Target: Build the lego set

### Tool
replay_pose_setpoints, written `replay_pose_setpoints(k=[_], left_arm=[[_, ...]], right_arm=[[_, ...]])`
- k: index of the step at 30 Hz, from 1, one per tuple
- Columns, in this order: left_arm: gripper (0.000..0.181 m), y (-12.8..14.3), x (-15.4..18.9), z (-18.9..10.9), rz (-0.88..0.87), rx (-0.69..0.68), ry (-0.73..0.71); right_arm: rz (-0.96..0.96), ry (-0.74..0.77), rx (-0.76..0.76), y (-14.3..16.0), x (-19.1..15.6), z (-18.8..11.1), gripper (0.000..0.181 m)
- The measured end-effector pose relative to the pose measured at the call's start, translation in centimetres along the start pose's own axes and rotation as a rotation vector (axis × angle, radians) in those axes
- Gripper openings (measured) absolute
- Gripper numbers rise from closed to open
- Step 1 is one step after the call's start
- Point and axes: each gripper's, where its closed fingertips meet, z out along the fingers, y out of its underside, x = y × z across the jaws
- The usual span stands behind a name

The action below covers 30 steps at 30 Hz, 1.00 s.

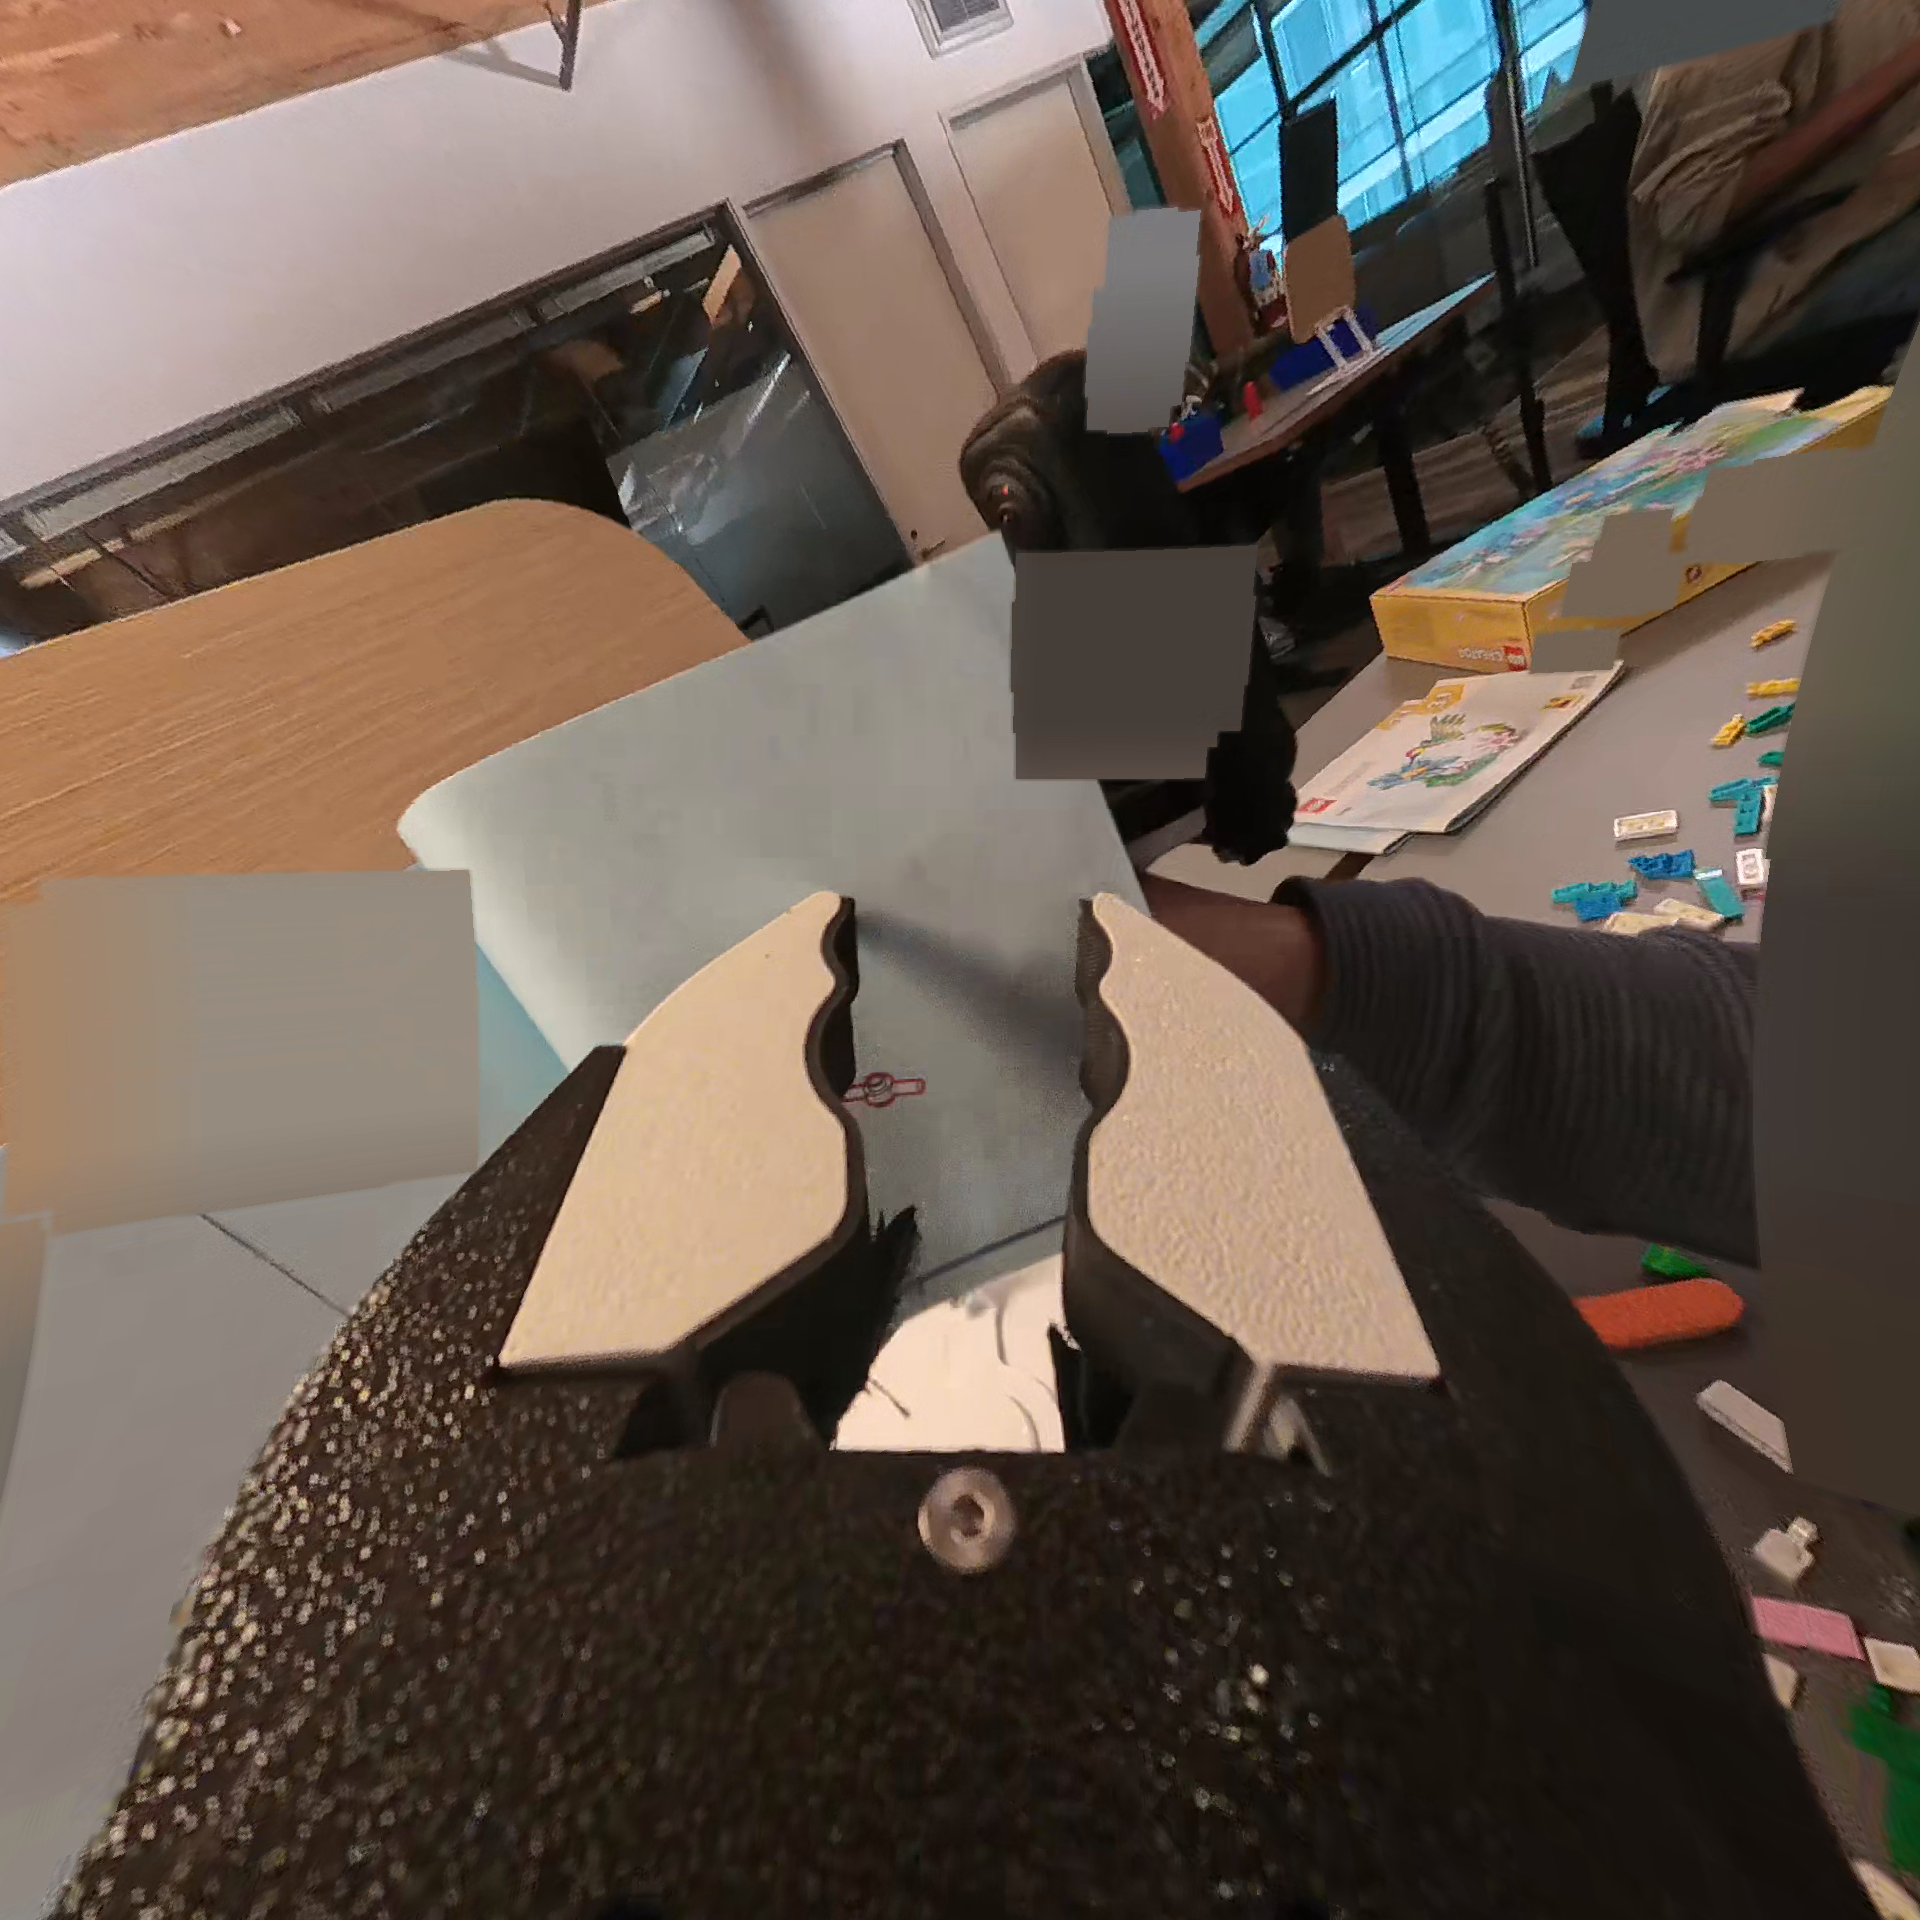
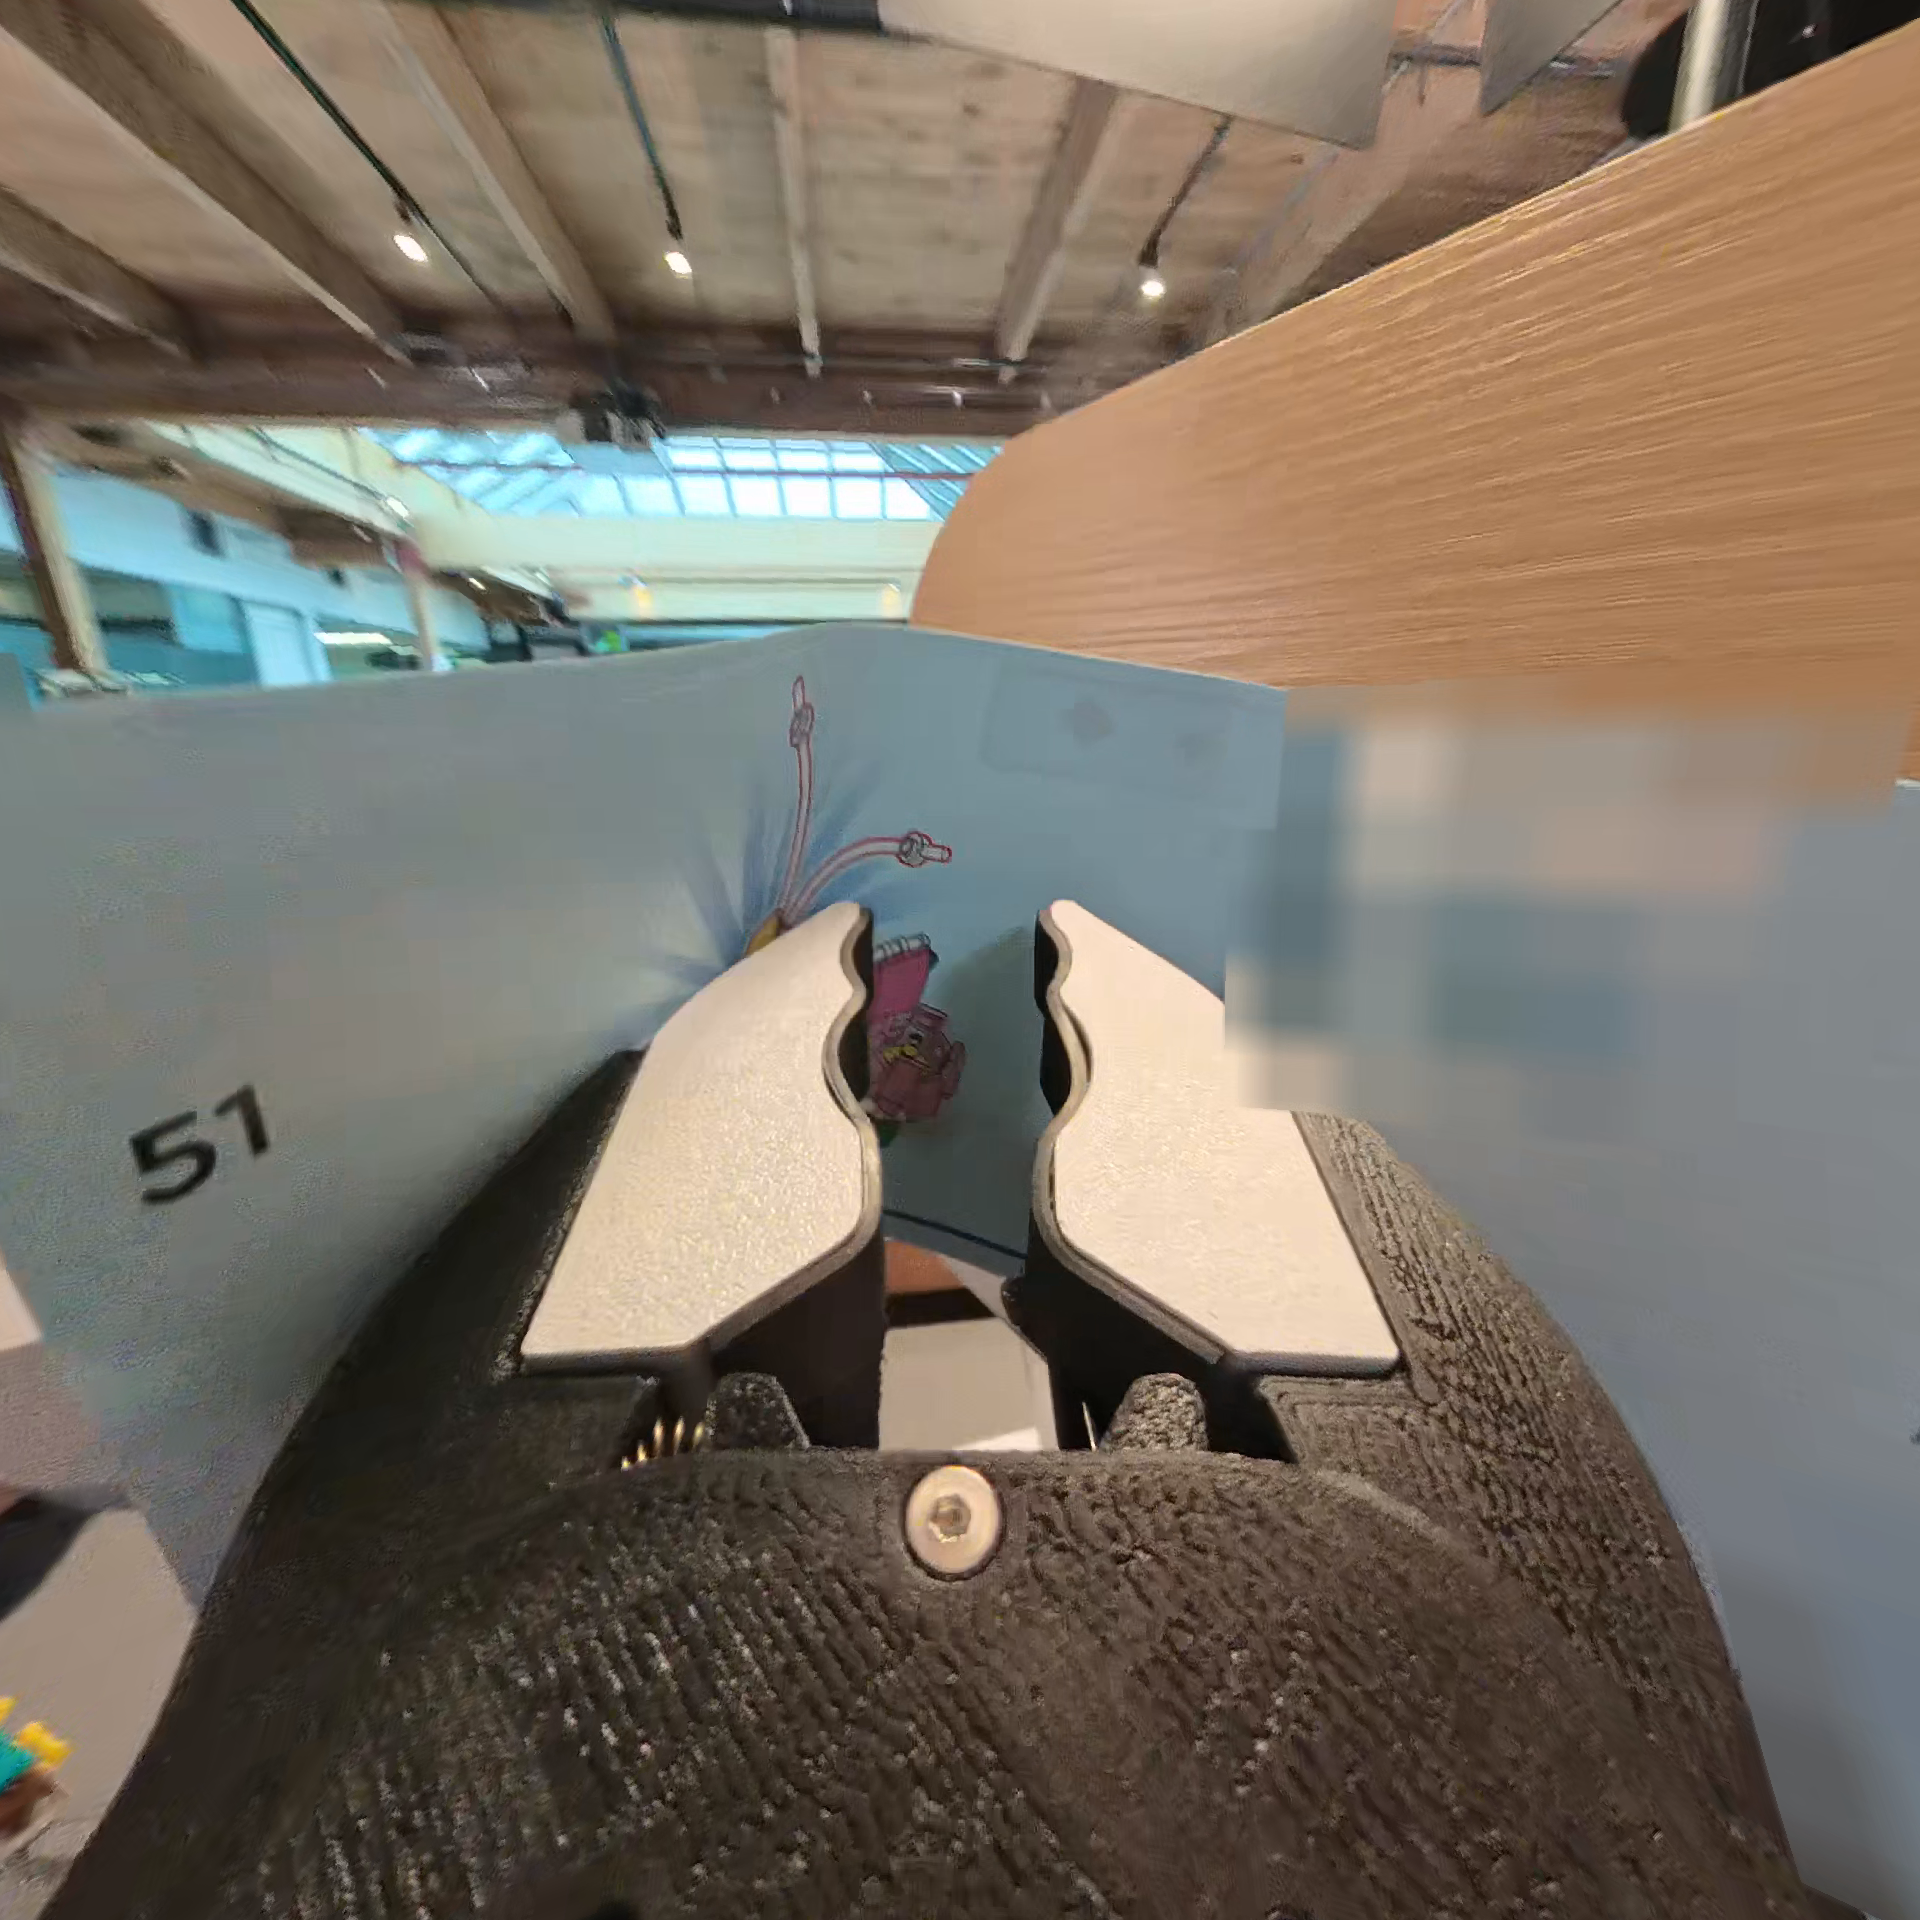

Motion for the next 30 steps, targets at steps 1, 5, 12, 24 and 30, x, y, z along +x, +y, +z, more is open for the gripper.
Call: replay_pose_setpoints(k=[1,5,12,24,30], left_arm=[[0.04,-0.3,0.2,0.0,-0.018,0.031,0.014],[0.043,-0.8,0.6,0.1,-0.106,0.126,0.07],[0.046,-2.7,0.4,-0.3,-0.147,0.29,0.059],[0.031,-3.7,-1.5,-0.9,-0.126,0.344,-0.088],[0.027,-3.9,-1.0,-0.9,-0.19,0.367,-0.026]], right_arm=[[0.032,-0.03,0.021,-0.2,-0.1,-0.1,0.032],[0.15,-0.147,0.115,-1.1,-0.5,-0.8,0.043],[0.186,-0.234,0.187,-1.9,-1.2,-1.4,0.055],[0.349,-0.518,0.33,-4.1,-3.4,-3.7,0.054],[0.313,-0.542,0.315,-3.5,-4.0,-3.7,0.055]])
